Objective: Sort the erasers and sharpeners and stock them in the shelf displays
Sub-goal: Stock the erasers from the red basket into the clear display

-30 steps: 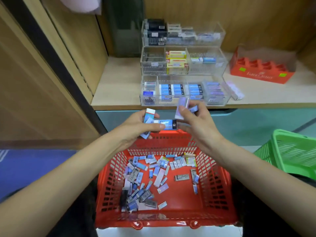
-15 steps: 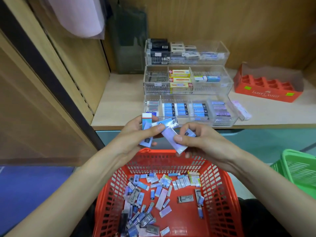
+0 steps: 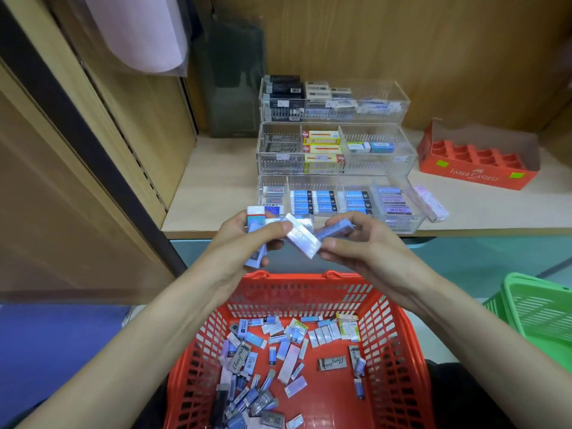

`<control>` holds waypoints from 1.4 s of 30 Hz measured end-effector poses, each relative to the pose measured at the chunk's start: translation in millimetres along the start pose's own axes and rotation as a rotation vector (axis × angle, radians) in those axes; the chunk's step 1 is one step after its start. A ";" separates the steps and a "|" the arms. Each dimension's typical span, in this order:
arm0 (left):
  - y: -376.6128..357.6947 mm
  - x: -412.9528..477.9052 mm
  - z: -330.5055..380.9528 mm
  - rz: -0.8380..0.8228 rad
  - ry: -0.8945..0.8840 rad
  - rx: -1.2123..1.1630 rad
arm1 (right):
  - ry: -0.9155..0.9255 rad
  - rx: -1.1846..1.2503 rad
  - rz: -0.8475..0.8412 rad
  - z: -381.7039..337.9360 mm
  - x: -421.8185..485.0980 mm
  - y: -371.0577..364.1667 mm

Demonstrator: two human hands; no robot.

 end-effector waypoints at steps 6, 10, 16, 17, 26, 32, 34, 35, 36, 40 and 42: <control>8.3 7.4 4.0 0.108 0.034 -0.095 | -0.040 0.007 0.096 0.1 -6.5 10.2; 6.0 9.4 2.2 0.106 0.040 -0.103 | 0.014 0.007 0.131 -3.6 -9.4 14.0; -1.4 14.1 3.8 0.122 0.032 -0.130 | 0.139 -0.190 0.228 -9.1 -10.0 19.4; -3.1 14.8 3.9 0.121 0.033 -0.133 | 0.144 -0.187 0.226 -8.1 -8.9 20.3; 1.3 19.0 -0.3 0.166 0.051 -0.112 | 0.181 -0.168 0.235 -10.8 -6.6 20.0; 9.7 19.6 0.5 0.192 0.047 -0.108 | 0.234 -0.318 0.155 -10.1 -6.2 15.0; 10.4 19.7 1.1 0.193 0.044 -0.109 | 0.245 -0.285 0.124 -11.1 -7.2 11.5; 10.5 19.9 1.2 0.194 0.042 -0.109 | 0.252 -0.272 0.116 -11.0 -7.0 10.3; 11.0 19.8 1.2 0.197 0.040 -0.108 | 0.259 -0.264 0.115 -11.3 -6.9 9.8; 14.0 20.9 1.5 0.210 0.032 -0.100 | 0.263 -0.249 0.156 -9.7 -4.8 14.1; 17.3 21.9 3.1 0.217 0.022 -0.105 | 0.261 -0.270 0.178 -8.0 -3.7 16.2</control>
Point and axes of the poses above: each hand's wrist, its own x-axis towards the middle knuckle, its own y-axis out of the back of the hand, z = x × y, the point moved 5 cm from there along x, towards the middle knuckle, and after that the axes turned 11 degrees about -x, right-handed, at the moved point
